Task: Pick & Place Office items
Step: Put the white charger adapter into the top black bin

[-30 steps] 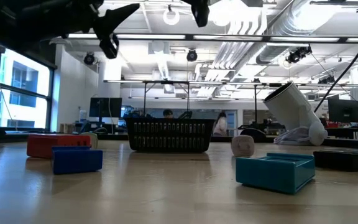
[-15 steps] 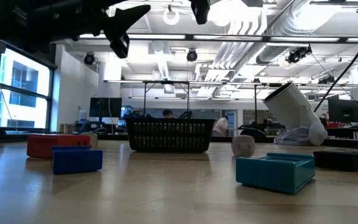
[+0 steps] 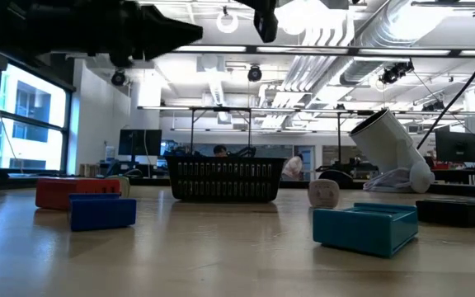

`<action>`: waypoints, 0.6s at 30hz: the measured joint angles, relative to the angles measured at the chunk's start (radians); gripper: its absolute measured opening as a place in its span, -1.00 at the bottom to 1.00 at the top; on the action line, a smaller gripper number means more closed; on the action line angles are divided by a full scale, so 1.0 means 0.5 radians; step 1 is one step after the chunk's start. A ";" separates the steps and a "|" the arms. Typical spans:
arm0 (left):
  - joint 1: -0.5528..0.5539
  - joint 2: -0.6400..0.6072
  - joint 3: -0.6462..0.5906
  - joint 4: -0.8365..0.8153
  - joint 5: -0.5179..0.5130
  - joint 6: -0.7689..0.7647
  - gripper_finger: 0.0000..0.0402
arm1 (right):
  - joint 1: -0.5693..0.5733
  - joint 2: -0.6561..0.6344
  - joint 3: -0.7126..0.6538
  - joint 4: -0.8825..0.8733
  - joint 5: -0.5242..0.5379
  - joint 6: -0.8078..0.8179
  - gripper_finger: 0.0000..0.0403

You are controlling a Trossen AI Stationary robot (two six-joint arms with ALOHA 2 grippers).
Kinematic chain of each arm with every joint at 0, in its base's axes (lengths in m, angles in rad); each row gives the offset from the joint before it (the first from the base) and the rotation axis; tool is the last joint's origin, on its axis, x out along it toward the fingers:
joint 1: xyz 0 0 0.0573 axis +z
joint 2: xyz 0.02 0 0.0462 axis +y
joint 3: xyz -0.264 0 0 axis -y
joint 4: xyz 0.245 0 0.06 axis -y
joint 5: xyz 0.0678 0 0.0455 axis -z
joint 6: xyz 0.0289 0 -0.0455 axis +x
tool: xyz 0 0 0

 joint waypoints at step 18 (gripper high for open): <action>-0.232 0.000 0.132 -0.050 -0.182 0.275 -0.36 | -0.072 0.153 0.001 0.036 -0.198 -0.061 -0.43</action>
